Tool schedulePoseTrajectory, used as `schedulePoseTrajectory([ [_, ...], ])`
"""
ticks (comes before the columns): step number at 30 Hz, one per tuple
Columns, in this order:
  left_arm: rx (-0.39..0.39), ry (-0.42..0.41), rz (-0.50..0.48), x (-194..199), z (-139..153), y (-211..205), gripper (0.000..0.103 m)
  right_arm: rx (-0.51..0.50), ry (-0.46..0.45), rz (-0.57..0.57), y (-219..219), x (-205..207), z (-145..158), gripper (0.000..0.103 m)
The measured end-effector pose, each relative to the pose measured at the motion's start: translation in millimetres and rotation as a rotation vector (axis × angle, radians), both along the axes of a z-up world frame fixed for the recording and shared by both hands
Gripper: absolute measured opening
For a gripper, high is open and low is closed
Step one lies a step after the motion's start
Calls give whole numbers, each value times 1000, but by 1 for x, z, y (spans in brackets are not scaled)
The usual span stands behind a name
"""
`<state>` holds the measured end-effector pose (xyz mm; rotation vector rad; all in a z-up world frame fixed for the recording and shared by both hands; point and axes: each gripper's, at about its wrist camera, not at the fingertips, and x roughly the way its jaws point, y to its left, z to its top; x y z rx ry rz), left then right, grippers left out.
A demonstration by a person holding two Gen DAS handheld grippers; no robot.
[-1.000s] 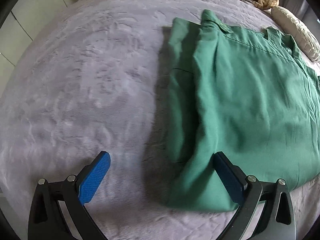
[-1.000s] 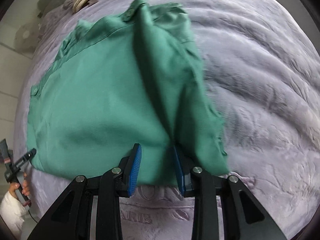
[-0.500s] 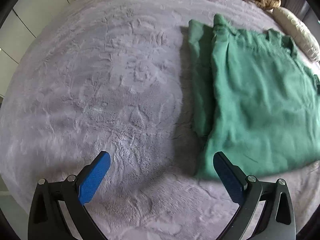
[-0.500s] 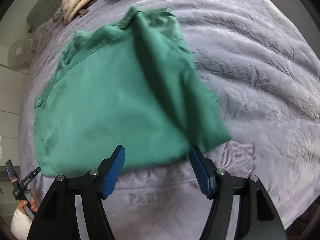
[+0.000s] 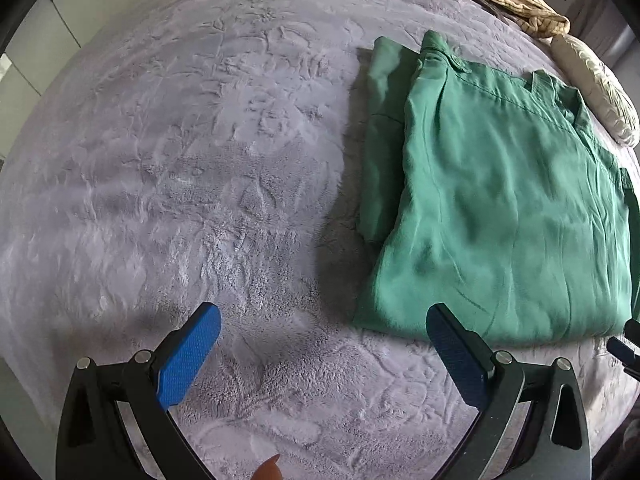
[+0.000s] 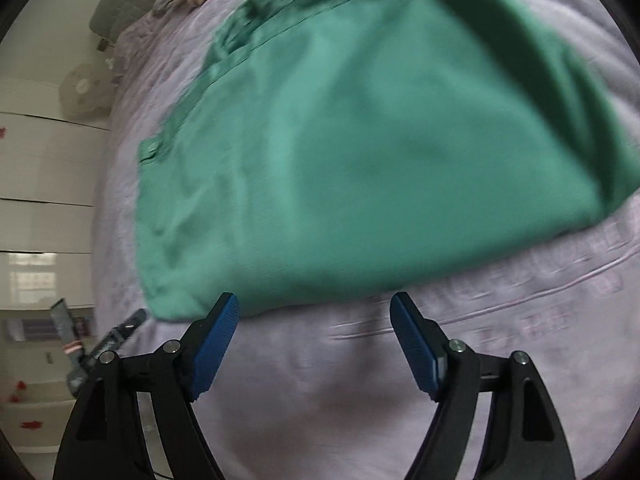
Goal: Fold large clothes
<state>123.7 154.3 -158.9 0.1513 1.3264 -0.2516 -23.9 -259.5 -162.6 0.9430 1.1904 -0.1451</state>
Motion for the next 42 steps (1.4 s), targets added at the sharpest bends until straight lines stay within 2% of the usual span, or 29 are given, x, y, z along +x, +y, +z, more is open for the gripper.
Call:
schedulePoseTrajectory([
  [2, 15, 9, -13, -4, -1, -5, 103, 17, 0, 9, 12, 4, -3, 86],
  [4, 41, 4, -22, -4, -2, -10, 103, 35, -3, 16, 23, 8, -7, 103],
  [13, 74, 31, -17, -2, -9, -31, 103, 90, -18, 34, 48, 23, -12, 103],
  [23, 67, 31, -3, 20, -22, -18, 103, 161, -10, 40, 61, 31, -19, 103],
  [34, -21, 58, -5, 41, -34, -7, 103, 191, 6, 61, 79, 43, -28, 103],
  [42, -136, 99, 76, 72, -40, 23, 103, 327, -65, 20, 94, 60, -41, 103],
])
